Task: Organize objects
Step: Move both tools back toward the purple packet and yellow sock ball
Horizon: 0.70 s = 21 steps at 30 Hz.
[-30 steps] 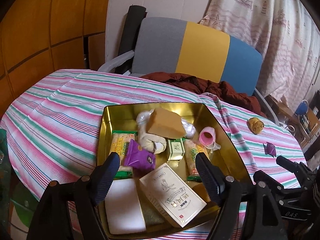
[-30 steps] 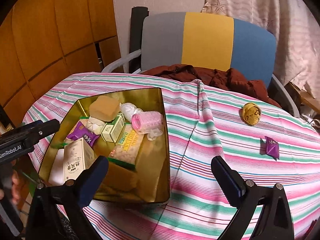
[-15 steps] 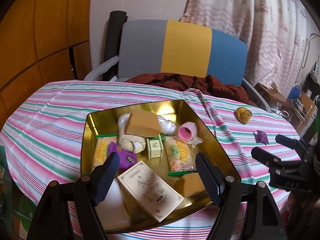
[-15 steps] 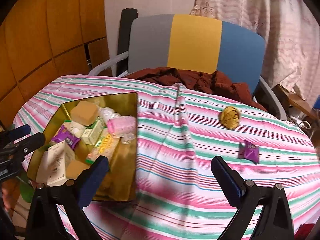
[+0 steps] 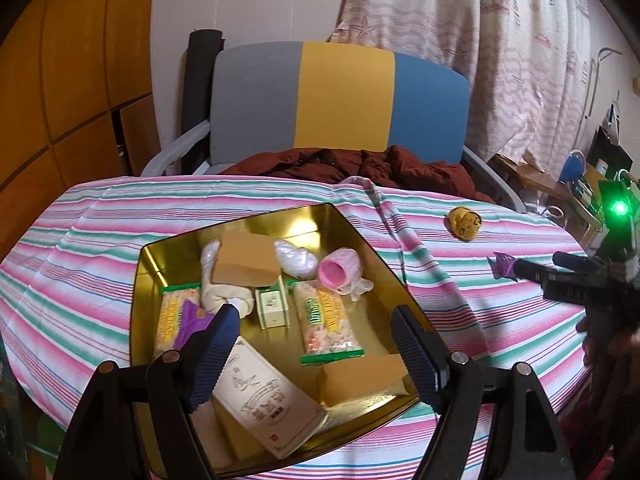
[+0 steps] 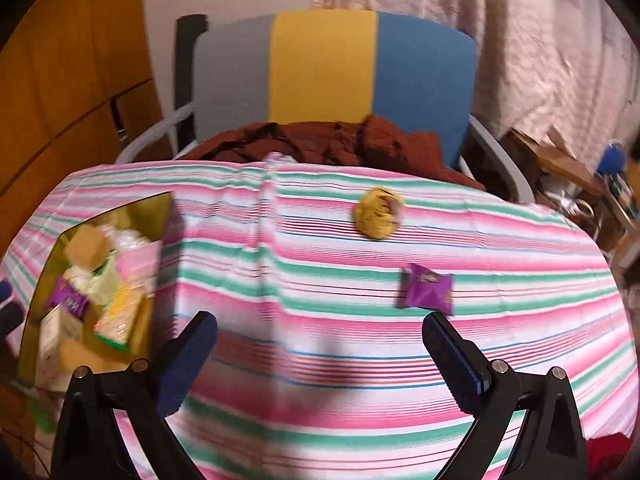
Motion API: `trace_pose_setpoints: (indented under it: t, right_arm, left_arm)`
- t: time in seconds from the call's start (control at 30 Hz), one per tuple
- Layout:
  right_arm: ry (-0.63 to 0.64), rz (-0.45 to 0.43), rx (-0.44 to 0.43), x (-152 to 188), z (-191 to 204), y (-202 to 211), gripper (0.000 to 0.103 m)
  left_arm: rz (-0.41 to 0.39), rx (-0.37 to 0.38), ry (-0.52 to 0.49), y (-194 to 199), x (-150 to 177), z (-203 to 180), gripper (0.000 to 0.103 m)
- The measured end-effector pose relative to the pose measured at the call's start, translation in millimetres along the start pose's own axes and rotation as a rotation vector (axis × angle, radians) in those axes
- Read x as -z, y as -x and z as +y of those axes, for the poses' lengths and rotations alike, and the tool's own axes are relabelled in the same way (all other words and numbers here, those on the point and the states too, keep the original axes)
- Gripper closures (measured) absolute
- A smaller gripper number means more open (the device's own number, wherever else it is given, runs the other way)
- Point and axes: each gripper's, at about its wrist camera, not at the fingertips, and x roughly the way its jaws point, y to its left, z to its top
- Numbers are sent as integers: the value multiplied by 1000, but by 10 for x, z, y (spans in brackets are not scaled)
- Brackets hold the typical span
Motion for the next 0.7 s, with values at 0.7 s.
trace_pose_setpoints:
  t: [0.7]
  right_arm:
    - [-308,175,79,-111,-1301,-1172,0]
  left_arm:
    - [50,91,-52,-289,-143,-425,24]
